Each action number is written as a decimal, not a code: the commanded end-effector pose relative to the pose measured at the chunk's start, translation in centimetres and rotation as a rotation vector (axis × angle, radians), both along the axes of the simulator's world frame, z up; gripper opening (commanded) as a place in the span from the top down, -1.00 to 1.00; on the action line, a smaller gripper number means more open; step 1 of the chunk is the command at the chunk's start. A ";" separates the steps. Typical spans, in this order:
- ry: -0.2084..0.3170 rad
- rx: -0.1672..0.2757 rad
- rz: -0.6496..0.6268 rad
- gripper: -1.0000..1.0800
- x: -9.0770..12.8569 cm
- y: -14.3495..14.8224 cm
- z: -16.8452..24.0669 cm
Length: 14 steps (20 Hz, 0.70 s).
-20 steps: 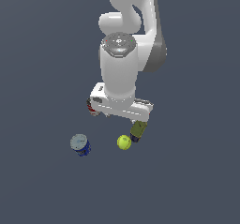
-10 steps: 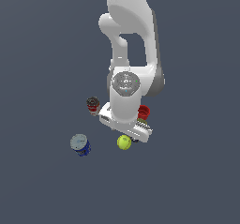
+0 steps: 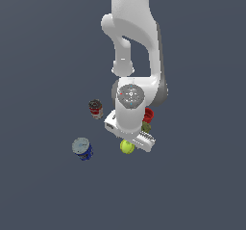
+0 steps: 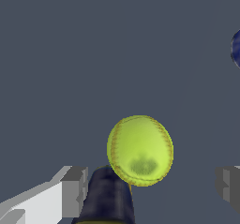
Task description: Pick up a designated object from a clutter of objects.
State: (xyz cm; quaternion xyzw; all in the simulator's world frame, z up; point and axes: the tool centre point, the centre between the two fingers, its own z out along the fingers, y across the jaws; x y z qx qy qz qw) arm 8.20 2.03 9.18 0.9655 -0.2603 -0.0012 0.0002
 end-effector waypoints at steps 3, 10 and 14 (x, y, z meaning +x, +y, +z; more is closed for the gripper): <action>-0.001 0.000 0.000 -0.92 0.0 0.0 -0.3; -0.002 0.000 -0.003 -0.92 -0.1 0.0 -3.6; -0.002 0.000 -0.004 -0.92 0.0 0.0 -4.9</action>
